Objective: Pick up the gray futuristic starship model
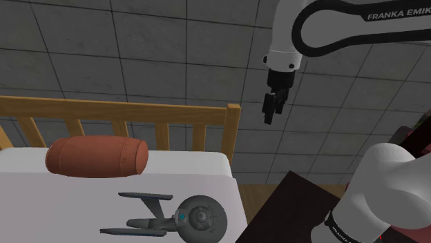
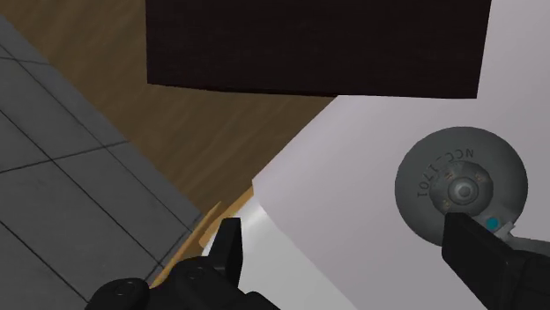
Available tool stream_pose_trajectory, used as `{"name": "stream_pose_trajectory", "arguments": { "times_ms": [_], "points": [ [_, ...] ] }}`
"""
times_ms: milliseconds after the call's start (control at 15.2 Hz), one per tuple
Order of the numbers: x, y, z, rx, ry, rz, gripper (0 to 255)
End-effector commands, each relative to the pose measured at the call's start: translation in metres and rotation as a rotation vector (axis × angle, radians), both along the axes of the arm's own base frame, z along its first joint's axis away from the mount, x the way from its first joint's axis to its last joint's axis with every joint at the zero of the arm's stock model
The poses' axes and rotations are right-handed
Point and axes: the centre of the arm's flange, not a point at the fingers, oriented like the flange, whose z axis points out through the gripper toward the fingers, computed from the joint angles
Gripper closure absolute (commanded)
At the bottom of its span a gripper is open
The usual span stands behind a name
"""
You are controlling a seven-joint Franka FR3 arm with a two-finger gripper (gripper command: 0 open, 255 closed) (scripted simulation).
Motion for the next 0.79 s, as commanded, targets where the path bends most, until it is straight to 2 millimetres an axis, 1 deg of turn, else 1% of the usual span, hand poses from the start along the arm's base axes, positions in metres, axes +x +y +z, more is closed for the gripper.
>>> {"name": "stream_pose_trajectory", "arguments": {
  "times_ms": [0, 726],
  "points": [
    [0.006, 0.012, -0.017, 0.012, -0.005, 0.03, 0],
    [0.05, 0.103, -0.113, 0.069, -0.019, 0.194, 0]
  ]
}}
